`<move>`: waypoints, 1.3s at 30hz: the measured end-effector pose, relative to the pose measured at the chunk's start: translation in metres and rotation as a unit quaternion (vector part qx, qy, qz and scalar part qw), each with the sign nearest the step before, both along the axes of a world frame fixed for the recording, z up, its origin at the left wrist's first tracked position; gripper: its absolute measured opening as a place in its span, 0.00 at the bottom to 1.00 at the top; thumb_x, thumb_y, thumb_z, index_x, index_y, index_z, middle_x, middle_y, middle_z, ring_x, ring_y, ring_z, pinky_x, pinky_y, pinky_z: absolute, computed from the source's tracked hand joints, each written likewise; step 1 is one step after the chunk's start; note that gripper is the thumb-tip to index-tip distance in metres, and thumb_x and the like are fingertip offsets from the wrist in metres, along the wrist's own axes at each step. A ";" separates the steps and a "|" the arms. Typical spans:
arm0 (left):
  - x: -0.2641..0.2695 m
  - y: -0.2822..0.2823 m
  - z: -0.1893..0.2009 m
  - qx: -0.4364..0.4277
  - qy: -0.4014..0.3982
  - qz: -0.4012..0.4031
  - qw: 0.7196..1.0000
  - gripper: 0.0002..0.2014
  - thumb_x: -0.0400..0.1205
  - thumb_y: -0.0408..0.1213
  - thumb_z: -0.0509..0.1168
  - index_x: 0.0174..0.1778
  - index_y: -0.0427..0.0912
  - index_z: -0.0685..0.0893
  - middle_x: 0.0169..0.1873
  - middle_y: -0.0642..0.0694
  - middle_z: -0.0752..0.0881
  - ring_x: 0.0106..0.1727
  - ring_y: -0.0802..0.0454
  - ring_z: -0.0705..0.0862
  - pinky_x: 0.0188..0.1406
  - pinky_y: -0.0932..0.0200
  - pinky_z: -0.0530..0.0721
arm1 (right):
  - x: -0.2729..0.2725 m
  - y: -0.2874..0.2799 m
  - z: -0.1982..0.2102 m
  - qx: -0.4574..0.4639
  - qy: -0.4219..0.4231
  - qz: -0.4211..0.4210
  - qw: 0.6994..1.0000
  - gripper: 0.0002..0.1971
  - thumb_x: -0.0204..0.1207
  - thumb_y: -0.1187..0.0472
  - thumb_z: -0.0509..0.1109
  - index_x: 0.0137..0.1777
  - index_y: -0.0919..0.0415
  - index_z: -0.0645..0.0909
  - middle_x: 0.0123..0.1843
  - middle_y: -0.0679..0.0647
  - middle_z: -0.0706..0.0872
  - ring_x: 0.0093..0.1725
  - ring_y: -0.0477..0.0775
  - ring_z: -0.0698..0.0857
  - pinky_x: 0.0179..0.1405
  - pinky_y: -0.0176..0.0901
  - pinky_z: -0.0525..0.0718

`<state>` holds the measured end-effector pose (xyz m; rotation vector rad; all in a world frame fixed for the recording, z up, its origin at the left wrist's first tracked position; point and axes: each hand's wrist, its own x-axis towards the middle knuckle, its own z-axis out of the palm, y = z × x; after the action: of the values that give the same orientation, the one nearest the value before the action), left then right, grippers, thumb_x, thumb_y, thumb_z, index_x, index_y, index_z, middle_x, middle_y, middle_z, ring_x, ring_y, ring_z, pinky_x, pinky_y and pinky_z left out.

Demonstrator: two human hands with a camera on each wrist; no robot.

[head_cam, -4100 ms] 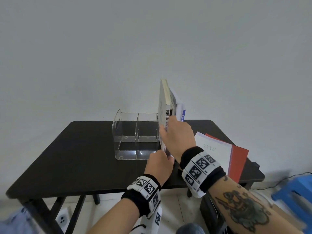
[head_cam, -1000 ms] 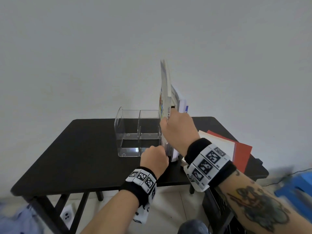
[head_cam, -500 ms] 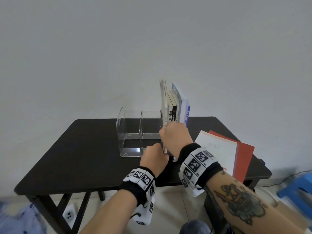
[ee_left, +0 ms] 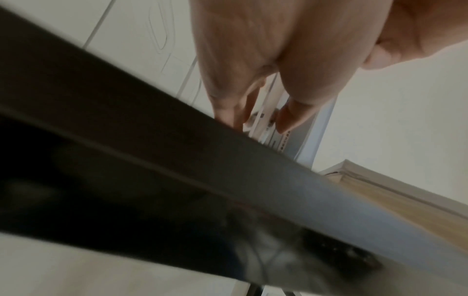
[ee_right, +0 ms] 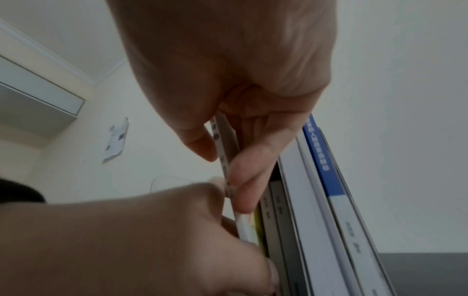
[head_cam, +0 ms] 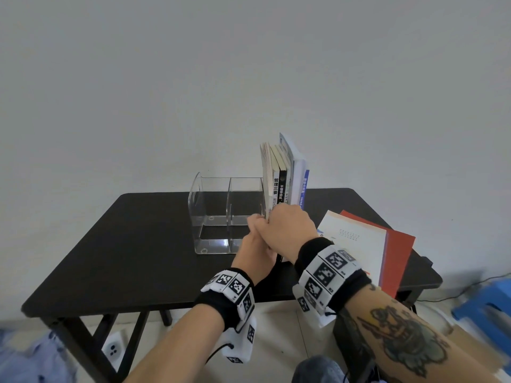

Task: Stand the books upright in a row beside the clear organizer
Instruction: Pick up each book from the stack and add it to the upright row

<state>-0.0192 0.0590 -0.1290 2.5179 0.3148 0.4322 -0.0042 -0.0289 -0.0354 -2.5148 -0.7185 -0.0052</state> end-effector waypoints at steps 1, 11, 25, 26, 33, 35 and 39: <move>0.002 0.001 0.000 0.018 0.017 -0.002 1.000 0.18 0.85 0.34 0.58 0.70 0.31 0.70 0.35 0.58 0.75 0.30 0.64 0.73 0.26 0.77 0.73 | -0.002 -0.001 0.001 0.005 -0.019 -0.001 1.000 0.18 0.80 0.48 0.60 0.34 0.58 0.75 0.36 0.54 0.82 0.40 0.59 0.83 0.42 0.46 0.85; 0.008 0.011 -0.011 -0.143 -0.015 0.010 0.990 0.41 0.83 0.35 0.65 0.85 0.54 0.44 0.56 0.41 0.87 0.54 0.45 0.88 0.55 0.50 0.86 | -0.002 -0.013 -0.001 0.013 -0.120 0.058 0.991 0.39 0.87 0.55 0.60 0.84 0.44 0.34 0.38 0.57 0.81 0.37 0.60 0.87 0.46 0.56 0.90; 0.016 0.025 -0.003 -0.071 0.052 0.034 0.995 0.36 0.78 0.44 0.72 0.80 0.49 0.63 0.60 0.45 0.87 0.62 0.44 0.85 0.64 0.48 0.82 | 0.015 0.004 0.017 -0.014 -0.122 0.030 0.992 0.39 0.79 0.69 0.63 0.82 0.47 0.45 0.37 0.57 0.77 0.34 0.62 0.83 0.42 0.58 0.89; 0.016 0.025 -0.002 -0.074 0.052 0.034 0.995 0.35 0.78 0.44 0.72 0.79 0.48 0.64 0.60 0.45 0.87 0.62 0.45 0.85 0.64 0.48 0.82 | 0.015 0.005 0.018 -0.009 -0.118 0.032 0.992 0.38 0.79 0.69 0.63 0.82 0.48 0.46 0.37 0.57 0.77 0.35 0.62 0.83 0.42 0.59 0.89; 0.017 0.028 -0.003 -0.101 0.048 0.032 0.993 0.30 0.76 0.44 0.74 0.73 0.49 0.71 0.59 0.46 0.88 0.61 0.45 0.85 0.65 0.46 0.81 | 0.011 0.007 0.023 -0.012 -0.121 0.029 0.992 0.37 0.79 0.75 0.59 0.84 0.54 0.48 0.32 0.52 0.71 0.35 0.59 0.80 0.40 0.55 0.85; 0.016 0.028 -0.003 -0.103 0.047 0.031 0.993 0.28 0.76 0.44 0.74 0.71 0.49 0.72 0.58 0.47 0.88 0.61 0.46 0.86 0.64 0.47 0.82 | 0.011 0.007 0.022 -0.017 -0.129 0.022 0.991 0.38 0.80 0.75 0.59 0.84 0.54 0.47 0.37 0.55 0.76 0.35 0.59 0.80 0.39 0.54 0.84; 0.016 0.028 -0.001 -0.095 0.054 0.030 0.994 0.29 0.76 0.43 0.74 0.72 0.49 0.71 0.59 0.46 0.87 0.63 0.45 0.84 0.65 0.48 0.80 | 0.011 0.008 0.016 0.000 -0.127 0.018 0.992 0.42 0.83 0.67 0.63 0.86 0.54 0.38 0.43 0.58 0.85 0.34 0.56 0.80 0.45 0.53 0.89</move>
<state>-0.0030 0.0870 -0.1303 2.3540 0.4517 0.2747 0.0071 -0.0207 -0.0196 -2.5267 -0.8635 -0.3191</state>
